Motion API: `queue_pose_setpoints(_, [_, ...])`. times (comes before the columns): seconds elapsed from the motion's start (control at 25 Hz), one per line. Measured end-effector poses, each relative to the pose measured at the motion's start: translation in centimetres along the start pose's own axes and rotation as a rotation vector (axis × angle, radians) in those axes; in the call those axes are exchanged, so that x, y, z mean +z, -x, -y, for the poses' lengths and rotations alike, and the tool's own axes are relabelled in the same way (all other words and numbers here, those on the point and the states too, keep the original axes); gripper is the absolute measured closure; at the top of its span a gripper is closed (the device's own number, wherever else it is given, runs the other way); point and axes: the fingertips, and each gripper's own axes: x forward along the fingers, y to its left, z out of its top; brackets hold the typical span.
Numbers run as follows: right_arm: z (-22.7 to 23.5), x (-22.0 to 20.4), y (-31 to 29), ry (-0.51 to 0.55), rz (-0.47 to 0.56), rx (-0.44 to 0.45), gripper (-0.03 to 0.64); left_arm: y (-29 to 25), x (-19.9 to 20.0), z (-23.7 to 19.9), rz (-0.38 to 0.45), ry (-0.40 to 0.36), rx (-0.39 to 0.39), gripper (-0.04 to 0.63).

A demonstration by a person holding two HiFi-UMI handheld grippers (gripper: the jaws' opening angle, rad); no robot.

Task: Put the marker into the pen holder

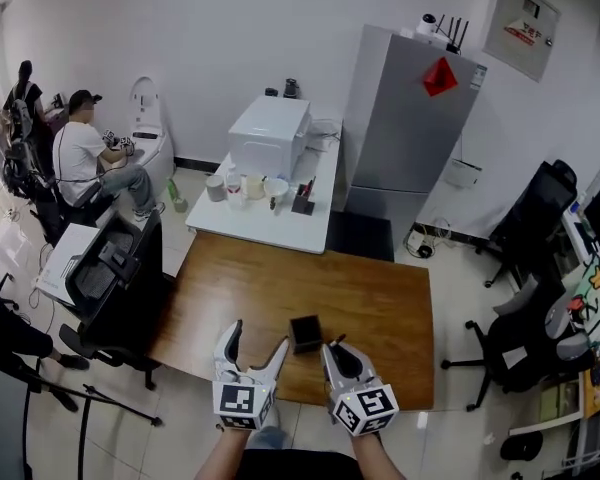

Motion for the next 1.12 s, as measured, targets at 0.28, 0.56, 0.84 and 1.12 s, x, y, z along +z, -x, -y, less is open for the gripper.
queue_pose_setpoints(0.28, [1.0, -1.3, -4.8, -0.024, -0.043, -0.029, 0.58, -3.8, -0.8, -2.5, -0.032, 0.023, -0.064, 0.207])
queue_pose_setpoints(0.56, [4.1, -5.2, -8.2, -0.006, -0.181, -0.003, 0.58, -5.7, -1.1, -3.0, -0.053, 0.031, -0.045, 0.207])
queue_pose_setpoints(0.84, [9.3, -12.0, -13.3, 0.02, -0.326, -0.046, 0.58, -6.2, -1.4, -4.4, -0.06, 0.048, 0.027, 0.207])
queue_pose_setpoints(1.12, [10.7, -15.7, -15.6, 0.019, -0.408, -0.062, 0.578, -6.2, -2.3, -3.5, -0.09, 0.054, 0.039, 0.207])
